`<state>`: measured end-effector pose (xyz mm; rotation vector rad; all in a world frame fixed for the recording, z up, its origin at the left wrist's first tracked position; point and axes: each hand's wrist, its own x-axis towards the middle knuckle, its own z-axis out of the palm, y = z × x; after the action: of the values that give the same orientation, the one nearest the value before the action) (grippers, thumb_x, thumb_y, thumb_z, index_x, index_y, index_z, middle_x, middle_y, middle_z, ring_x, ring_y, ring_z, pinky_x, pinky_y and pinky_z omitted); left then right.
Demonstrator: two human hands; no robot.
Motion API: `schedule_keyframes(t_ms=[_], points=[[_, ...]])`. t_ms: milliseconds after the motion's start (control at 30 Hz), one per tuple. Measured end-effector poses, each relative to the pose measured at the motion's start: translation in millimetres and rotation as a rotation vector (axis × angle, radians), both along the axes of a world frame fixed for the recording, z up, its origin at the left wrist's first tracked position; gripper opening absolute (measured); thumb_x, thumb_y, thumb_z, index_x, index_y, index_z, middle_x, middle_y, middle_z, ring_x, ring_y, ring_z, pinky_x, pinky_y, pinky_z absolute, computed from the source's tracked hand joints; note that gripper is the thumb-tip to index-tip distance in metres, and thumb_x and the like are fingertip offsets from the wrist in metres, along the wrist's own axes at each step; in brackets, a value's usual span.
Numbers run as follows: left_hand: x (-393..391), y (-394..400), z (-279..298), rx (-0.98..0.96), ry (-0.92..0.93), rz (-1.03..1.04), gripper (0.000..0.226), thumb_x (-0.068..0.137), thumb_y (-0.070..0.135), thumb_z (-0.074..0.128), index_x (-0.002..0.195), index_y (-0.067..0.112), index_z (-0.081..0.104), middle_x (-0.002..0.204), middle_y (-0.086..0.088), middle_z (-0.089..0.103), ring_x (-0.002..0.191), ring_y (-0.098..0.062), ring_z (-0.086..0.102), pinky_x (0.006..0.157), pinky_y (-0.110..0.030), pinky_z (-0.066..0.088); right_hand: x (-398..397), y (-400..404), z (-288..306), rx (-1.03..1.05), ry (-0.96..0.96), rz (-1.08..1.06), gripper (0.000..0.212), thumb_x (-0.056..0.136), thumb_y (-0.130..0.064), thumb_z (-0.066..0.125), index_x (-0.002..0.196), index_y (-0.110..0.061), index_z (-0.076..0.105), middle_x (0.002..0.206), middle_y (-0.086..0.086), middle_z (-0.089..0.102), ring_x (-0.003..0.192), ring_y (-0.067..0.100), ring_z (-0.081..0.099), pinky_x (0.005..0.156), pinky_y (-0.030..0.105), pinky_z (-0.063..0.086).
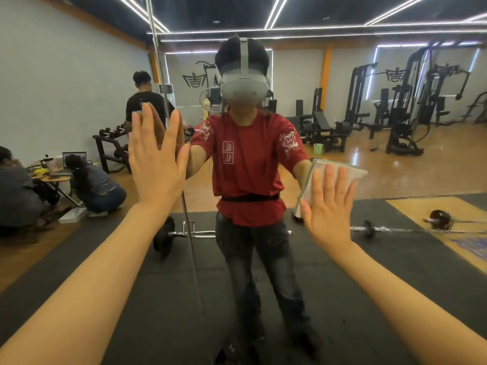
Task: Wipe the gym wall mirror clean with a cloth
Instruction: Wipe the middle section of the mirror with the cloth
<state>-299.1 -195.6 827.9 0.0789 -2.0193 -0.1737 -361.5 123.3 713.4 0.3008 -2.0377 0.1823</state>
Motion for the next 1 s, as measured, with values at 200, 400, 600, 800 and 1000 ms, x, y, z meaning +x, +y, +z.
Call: schedule_keyframes(t_ms=[200, 400, 600, 800, 1000], points=[[1.0, -2.0, 1.0, -0.005, -0.017, -0.007, 0.061, 0.101, 0.04, 0.042, 0.156, 0.033, 0.017, 0.165, -0.011, 0.001, 0.151, -0.034, 0.0, 0.119, -0.056, 0.013, 19.1, -119.9, 4.0, 0.099, 0.039, 0.106, 0.072, 0.096, -0.04, 0.039, 0.157, -0.016, 0.008, 0.162, 0.013, 0.007, 0.149, 0.04, 0.001, 0.118, 0.061, -0.001], [-3.3, -1.4, -2.3, -0.008, 0.003, 0.016, 0.061, 0.101, 0.042, 0.038, 0.156, 0.031, 0.017, 0.165, -0.012, 0.002, 0.151, -0.034, 0.0, 0.119, -0.054, 0.011, 14.8, -127.6, 56.1, 0.312, 0.128, 0.162, 0.066, 0.099, -0.043, 0.036, 0.157, -0.018, 0.017, 0.164, 0.008, 0.006, 0.151, 0.035, 0.005, 0.12, 0.058, 0.003], [-3.6, -7.0, -1.4, -0.026, 0.006, -0.009, 0.061, 0.1, 0.043, 0.038, 0.156, 0.033, 0.015, 0.165, -0.013, 0.002, 0.151, -0.034, 0.0, 0.119, -0.054, 0.011, 15.8, -152.0, 38.4, 0.189, 0.137, 0.157, 0.066, 0.099, -0.041, 0.04, 0.157, -0.017, 0.016, 0.164, 0.01, 0.007, 0.151, 0.034, 0.003, 0.12, 0.058, 0.002], [-4.6, -7.4, -2.1, -0.028, 0.022, -0.002, 0.059, 0.101, 0.045, 0.037, 0.156, 0.032, 0.019, 0.164, -0.014, 0.004, 0.151, -0.034, 0.002, 0.119, -0.053, 0.011, 21.6, -165.1, -20.6, 0.325, 0.103, 0.154, 0.07, 0.095, -0.043, 0.046, 0.156, -0.021, 0.02, 0.163, 0.005, 0.014, 0.15, 0.031, 0.009, 0.12, 0.058, 0.004], [-8.0, -8.0, -3.5, -0.042, 0.035, 0.006, 0.059, 0.103, 0.045, 0.036, 0.157, 0.031, 0.017, 0.164, -0.014, 0.003, 0.151, -0.033, 0.0, 0.121, -0.051, 0.007, 23.0, -174.5, 83.0, 0.118, 0.145, 0.147, 0.067, 0.098, -0.041, 0.038, 0.156, -0.015, 0.017, 0.163, 0.012, 0.013, 0.15, 0.036, 0.009, 0.119, 0.059, 0.003]])
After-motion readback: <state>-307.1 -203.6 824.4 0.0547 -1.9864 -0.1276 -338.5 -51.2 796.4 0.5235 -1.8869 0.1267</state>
